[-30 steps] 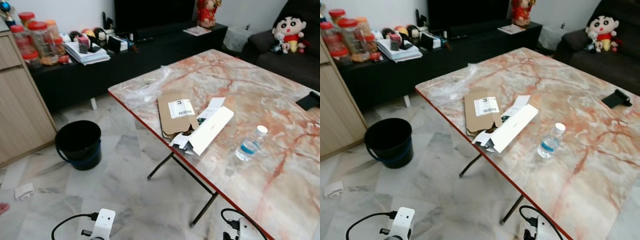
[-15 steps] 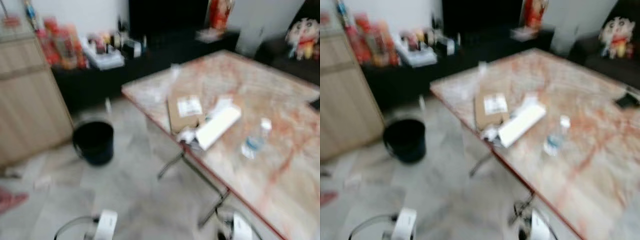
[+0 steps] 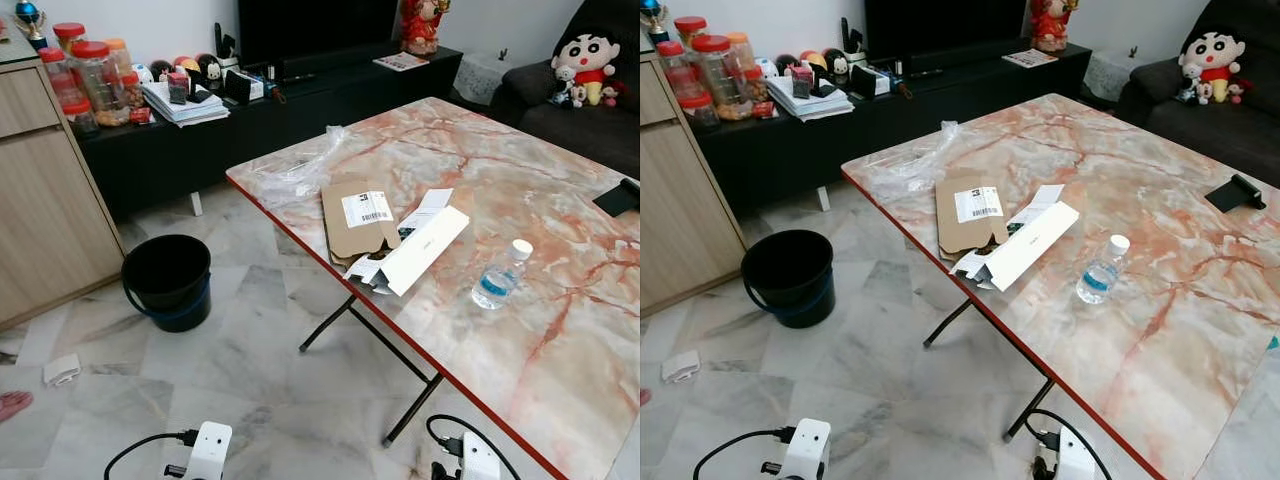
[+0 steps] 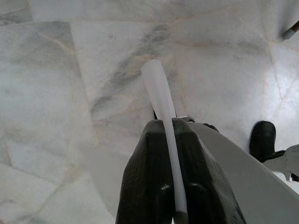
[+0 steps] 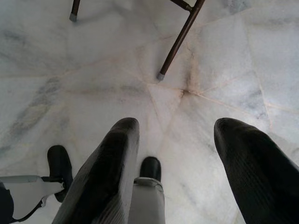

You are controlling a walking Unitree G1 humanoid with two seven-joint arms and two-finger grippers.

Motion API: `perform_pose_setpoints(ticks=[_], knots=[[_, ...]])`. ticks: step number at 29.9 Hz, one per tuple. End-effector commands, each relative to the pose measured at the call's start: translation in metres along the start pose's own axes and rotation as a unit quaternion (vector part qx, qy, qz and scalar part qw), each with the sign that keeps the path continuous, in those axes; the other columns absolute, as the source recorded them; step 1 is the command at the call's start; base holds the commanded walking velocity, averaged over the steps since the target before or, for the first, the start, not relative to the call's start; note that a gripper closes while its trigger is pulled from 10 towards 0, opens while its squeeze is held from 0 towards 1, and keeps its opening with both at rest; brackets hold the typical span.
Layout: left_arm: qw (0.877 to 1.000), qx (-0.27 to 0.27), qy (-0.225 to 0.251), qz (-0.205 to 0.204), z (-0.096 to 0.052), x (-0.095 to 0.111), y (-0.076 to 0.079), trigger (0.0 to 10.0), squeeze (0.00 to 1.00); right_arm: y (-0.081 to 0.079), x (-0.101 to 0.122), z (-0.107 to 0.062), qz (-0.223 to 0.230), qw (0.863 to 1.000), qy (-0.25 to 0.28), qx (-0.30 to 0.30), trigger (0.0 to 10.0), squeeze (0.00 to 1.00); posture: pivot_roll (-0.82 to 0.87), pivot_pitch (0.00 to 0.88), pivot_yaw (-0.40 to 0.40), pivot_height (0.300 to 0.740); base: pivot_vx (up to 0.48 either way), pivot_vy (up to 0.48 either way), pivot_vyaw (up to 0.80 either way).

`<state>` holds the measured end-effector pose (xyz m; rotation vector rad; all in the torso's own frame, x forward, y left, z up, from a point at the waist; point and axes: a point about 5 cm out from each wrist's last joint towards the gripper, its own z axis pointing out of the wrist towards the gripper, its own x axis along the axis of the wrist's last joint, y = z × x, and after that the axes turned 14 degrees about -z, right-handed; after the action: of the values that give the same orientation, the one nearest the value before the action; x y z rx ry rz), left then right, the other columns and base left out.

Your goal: Picking trash to rubbish bin

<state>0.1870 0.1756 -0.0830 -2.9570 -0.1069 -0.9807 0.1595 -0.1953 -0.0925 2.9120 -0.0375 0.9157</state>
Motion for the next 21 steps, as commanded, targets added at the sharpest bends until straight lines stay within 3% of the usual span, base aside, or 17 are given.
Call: perform_pose_setpoints(ticks=[1,12,21], knots=[[1.000,-0.001,-0.005,-0.003,0.000,-0.002,0.001,10.0,0.00,0.003,-0.001,0.000,0.000,1.000,0.001,-0.006,10.0,0.00,0.17,0.000,-0.098,0.740,-0.285,0.000,0.00],[1.000,-0.001,-0.005,-0.004,0.000,-0.002,0.001,10.0,0.00,-0.009,-0.009,-0.002,-0.001,1.000,-0.003,0.002,10.0,0.00,0.17,0.000,-0.098,0.740,-0.296,0.000,0.00],[1.000,-0.001,-0.006,-0.002,0.000,-0.002,0.001,10.0,0.00,-0.029,-0.017,-0.005,-0.003,1.000,-0.007,0.011,10.0,0.00,0.17,0.000,-0.098,0.740,-0.287,0.000,0.00]])
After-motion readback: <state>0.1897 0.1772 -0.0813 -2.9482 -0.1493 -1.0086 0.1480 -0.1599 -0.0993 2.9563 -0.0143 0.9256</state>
